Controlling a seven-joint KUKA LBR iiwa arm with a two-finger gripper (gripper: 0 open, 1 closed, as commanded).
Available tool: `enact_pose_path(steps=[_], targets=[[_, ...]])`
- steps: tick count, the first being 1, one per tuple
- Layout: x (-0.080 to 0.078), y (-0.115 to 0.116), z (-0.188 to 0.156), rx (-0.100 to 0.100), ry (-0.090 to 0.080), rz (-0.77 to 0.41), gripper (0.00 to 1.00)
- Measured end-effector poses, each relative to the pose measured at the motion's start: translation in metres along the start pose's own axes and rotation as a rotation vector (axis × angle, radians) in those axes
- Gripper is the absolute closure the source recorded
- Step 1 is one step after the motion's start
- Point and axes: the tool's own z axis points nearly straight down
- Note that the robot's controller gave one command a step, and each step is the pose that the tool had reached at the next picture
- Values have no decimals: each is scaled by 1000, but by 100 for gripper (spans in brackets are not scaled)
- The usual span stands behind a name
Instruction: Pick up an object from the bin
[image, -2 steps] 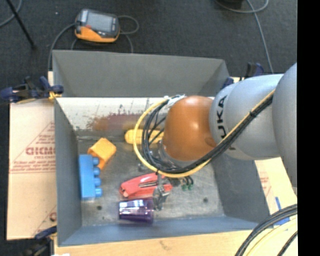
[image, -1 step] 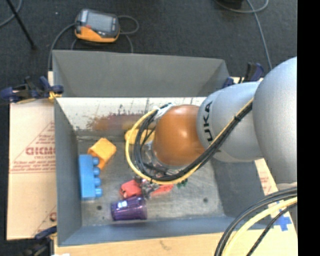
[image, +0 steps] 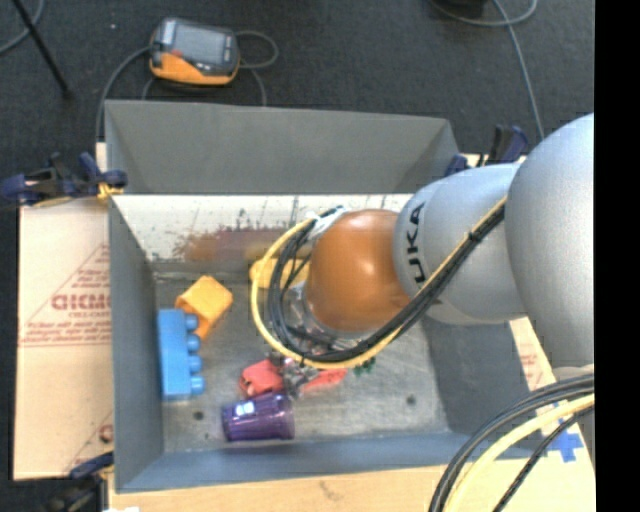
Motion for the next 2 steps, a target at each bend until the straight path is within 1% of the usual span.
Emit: enact_pose_path(steps=[1,2], targets=[[5,2,-6,-6,17,0,100],[5,2,-6,-6,17,2,100]])
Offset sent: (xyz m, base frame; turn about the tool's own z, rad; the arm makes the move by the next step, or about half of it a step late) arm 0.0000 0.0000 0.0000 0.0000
